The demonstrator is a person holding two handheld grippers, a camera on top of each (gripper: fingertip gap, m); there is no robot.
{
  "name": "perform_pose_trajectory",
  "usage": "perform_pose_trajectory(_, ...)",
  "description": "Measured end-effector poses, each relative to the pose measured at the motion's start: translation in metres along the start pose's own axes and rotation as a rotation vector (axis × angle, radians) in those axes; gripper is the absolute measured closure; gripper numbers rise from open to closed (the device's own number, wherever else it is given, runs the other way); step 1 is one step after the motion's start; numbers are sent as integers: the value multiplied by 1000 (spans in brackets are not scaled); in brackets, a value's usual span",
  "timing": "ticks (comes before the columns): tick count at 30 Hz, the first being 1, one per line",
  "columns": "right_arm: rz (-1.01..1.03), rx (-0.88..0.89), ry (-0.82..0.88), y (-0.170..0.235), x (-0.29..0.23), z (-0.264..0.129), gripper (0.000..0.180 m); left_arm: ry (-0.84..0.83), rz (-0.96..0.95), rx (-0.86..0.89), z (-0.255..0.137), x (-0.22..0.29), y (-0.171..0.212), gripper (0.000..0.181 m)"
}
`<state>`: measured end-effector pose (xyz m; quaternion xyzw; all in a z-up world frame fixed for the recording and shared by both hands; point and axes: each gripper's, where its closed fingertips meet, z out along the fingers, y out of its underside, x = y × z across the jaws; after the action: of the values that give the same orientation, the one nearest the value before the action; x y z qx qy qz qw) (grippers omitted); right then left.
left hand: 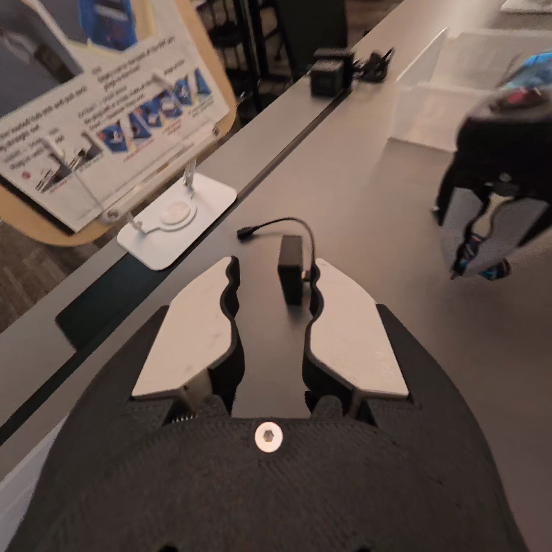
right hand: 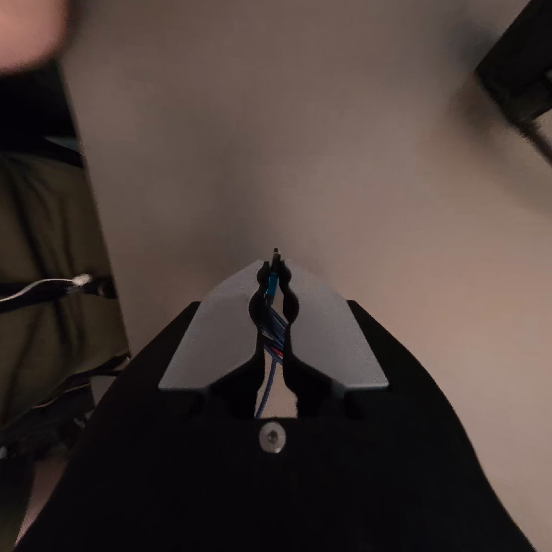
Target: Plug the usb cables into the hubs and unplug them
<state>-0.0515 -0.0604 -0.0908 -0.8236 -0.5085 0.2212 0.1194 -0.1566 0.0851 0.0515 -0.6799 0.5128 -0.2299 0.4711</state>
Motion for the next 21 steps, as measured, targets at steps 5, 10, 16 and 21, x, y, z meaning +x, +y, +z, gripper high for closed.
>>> perform_pose_trajectory(5, -167, 313, -174, -13, -29, -74, 173, 178, 53, 120, -10, 50, -35, 141)
perform_pose_trajectory(10, -592, 556, -136, -7, -71, -129, 173, 339, 112, 162, -10, 101, -53, 141)
perform_pose_trajectory(16, -664, 621, -99, -1, -85, -152, 173, 407, 177, 140, -3, 135, -57, 141)
perform_pose_trajectory(21, -705, 652, -87, -5, -93, -157, 173, 380, 201, 157, -12, 137, -63, 140)
